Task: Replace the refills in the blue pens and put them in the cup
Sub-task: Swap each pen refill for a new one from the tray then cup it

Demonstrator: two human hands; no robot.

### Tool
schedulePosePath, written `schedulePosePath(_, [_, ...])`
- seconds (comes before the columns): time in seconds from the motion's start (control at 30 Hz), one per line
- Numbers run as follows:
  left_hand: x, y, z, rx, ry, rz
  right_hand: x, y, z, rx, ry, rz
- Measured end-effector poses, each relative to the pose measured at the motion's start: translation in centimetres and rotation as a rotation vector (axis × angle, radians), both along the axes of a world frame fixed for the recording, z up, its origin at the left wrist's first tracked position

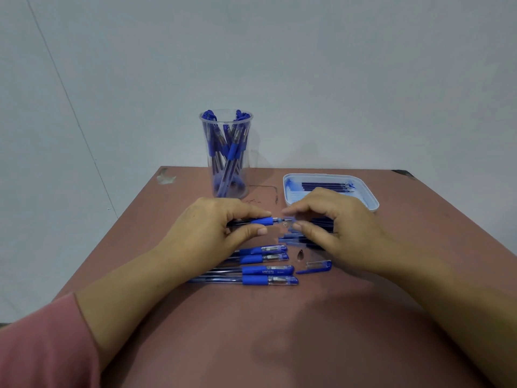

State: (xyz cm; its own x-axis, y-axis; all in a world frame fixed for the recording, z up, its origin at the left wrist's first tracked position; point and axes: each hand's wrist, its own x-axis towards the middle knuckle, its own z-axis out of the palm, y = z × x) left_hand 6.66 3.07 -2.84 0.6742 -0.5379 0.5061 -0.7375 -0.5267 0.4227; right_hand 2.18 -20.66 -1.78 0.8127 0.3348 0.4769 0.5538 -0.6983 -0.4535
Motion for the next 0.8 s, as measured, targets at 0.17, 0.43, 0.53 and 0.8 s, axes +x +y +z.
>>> schedulePosePath(0.17, [0.1, 0.2, 0.1, -0.011, -0.011, 0.014, -0.3, -1.6, 0.8, -0.155, 0.151, -0.009])
schedulePosePath(0.43, [0.0, 0.1, 0.2, -0.006, -0.007, 0.008, -0.3, -0.6, 1.1, -0.326, 0.284, -0.007])
schedulePosePath(0.53, [0.0, 0.1, 0.2, -0.005, -0.009, 0.008, -0.3, -0.9, 1.3, -0.192, 0.270, -0.036])
schedulePosePath(0.8, [-0.1, 0.1, 0.3, 0.014, -0.023, -0.003, -0.6, -0.2, 1.2, 0.148, 0.035, -0.034])
